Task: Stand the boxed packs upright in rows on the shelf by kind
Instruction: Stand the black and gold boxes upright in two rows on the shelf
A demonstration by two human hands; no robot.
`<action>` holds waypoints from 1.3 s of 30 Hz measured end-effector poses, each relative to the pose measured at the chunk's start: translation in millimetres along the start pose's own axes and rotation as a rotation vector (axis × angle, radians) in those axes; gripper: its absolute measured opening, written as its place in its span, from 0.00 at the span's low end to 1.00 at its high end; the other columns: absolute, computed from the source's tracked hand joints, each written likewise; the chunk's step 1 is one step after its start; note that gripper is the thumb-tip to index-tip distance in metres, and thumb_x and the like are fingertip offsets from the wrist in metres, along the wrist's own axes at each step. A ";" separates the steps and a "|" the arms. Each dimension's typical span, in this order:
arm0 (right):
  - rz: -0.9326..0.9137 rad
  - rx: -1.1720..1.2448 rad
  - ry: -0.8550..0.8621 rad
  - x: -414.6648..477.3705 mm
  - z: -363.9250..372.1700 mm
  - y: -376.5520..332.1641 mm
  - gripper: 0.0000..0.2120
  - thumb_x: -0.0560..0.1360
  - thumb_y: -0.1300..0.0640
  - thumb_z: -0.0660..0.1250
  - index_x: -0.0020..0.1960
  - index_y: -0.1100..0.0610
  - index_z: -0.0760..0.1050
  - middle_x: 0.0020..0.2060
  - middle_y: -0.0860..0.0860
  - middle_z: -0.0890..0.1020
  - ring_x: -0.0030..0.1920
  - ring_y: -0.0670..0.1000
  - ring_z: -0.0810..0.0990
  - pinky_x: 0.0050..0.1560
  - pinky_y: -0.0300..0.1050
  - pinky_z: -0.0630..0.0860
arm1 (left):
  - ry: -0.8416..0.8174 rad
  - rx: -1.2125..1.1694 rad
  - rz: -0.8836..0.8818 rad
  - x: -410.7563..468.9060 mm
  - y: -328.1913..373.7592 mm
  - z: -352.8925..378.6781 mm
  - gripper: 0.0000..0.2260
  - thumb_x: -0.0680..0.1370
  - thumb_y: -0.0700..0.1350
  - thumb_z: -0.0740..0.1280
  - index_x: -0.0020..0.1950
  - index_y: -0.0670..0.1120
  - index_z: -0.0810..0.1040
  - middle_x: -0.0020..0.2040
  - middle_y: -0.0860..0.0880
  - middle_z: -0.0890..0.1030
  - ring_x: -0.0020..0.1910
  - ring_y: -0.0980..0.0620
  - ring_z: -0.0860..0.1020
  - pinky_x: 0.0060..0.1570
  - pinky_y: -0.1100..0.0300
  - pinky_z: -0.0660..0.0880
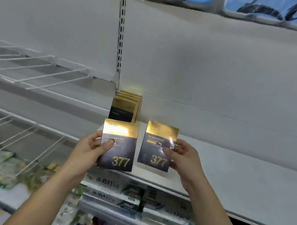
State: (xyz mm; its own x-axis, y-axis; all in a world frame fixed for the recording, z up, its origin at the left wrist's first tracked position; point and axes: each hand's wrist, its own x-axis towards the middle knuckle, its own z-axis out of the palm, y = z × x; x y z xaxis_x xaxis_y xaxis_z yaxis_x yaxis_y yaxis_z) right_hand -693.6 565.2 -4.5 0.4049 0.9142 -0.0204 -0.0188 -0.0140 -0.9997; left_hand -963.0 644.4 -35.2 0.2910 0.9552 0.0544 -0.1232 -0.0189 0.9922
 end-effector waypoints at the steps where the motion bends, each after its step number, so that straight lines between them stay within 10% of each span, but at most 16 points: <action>1: -0.002 -0.005 0.026 -1.8 5.2 0.0 0.13 0.76 0.67 0.72 0.58 0.55 0.81 0.48 0.53 0.88 0.46 0.54 0.88 0.43 0.48 0.82 | -0.013 -0.002 -0.010 1.8 1.3 -4.9 0.22 0.70 0.54 0.75 0.64 0.55 0.80 0.56 0.49 0.88 0.55 0.47 0.86 0.60 0.43 0.78; 17: -0.067 0.026 0.138 -43.2 -0.6 15.1 0.15 0.75 0.67 0.73 0.58 0.52 0.81 0.48 0.51 0.88 0.47 0.54 0.88 0.43 0.46 0.82 | -0.043 0.009 -0.045 10.2 11.2 -25.2 0.21 0.73 0.46 0.75 0.65 0.49 0.78 0.55 0.49 0.88 0.56 0.47 0.86 0.65 0.41 0.75; 39: -0.098 -0.020 0.271 15.7 46.4 -3.1 0.14 0.76 0.65 0.73 0.58 0.51 0.81 0.49 0.51 0.88 0.49 0.53 0.88 0.46 0.47 0.83 | -0.027 -0.110 -0.034 136.0 -22.5 -45.7 0.11 0.75 0.39 0.75 0.55 0.50 0.85 0.48 0.51 0.89 0.47 0.52 0.87 0.43 0.59 0.83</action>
State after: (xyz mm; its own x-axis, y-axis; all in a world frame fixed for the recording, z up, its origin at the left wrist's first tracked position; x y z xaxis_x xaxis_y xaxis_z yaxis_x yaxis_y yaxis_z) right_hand -729.6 598.4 -1.2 0.6338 0.7697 0.0765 0.0490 0.0587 -0.9971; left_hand -964.0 788.2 -55.3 0.3223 0.9463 0.0253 -0.2162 0.0476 0.9752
